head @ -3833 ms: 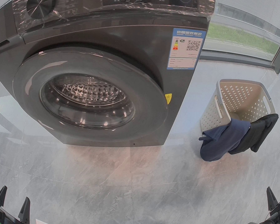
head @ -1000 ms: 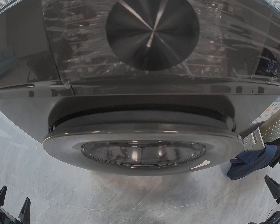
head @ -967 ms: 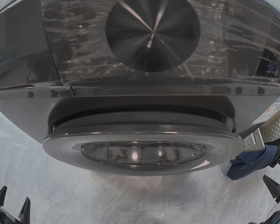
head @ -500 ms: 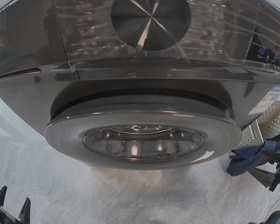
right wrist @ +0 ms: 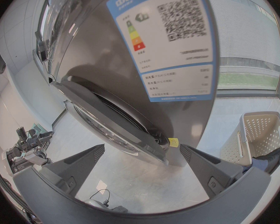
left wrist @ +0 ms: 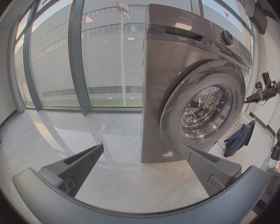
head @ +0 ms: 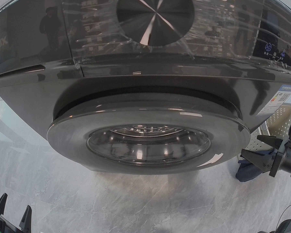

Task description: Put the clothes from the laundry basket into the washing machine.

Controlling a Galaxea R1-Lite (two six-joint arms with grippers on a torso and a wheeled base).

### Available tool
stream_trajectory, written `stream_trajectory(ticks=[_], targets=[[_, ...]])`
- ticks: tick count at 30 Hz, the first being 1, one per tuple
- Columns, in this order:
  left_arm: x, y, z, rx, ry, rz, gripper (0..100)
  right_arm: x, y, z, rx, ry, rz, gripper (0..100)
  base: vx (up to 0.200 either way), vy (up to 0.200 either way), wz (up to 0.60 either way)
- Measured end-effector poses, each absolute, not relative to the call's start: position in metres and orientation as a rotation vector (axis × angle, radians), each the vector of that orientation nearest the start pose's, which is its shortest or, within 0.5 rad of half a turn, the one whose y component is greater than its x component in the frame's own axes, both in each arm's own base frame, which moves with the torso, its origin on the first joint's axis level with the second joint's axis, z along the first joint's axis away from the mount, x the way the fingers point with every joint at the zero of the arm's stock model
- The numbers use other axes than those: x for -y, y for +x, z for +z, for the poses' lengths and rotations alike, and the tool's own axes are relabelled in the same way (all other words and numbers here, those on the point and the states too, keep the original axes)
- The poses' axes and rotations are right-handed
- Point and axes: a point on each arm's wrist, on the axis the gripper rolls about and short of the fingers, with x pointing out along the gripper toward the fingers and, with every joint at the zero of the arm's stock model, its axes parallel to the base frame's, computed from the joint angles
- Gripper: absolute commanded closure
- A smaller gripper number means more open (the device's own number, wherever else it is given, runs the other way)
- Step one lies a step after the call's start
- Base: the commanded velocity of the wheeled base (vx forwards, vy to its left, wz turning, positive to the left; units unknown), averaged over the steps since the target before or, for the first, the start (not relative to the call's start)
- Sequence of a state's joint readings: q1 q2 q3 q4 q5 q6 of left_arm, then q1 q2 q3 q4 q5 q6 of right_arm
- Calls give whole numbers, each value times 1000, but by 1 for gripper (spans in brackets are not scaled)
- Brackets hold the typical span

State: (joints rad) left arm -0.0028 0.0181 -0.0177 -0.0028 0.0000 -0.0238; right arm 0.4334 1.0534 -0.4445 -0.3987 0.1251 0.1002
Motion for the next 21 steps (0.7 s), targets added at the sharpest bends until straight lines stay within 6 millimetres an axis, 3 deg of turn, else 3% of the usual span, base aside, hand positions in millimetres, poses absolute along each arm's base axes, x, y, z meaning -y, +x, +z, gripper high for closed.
stream_trajectory(ticks=[12,21], targets=[[0,-23,81,2,-24,-4,0,-88,143,200,-207,58,601,0,0,0,0],[0,-23,81,3,-22,-3,0,-84,126,171,-284,36,633,0,0,0,0]])
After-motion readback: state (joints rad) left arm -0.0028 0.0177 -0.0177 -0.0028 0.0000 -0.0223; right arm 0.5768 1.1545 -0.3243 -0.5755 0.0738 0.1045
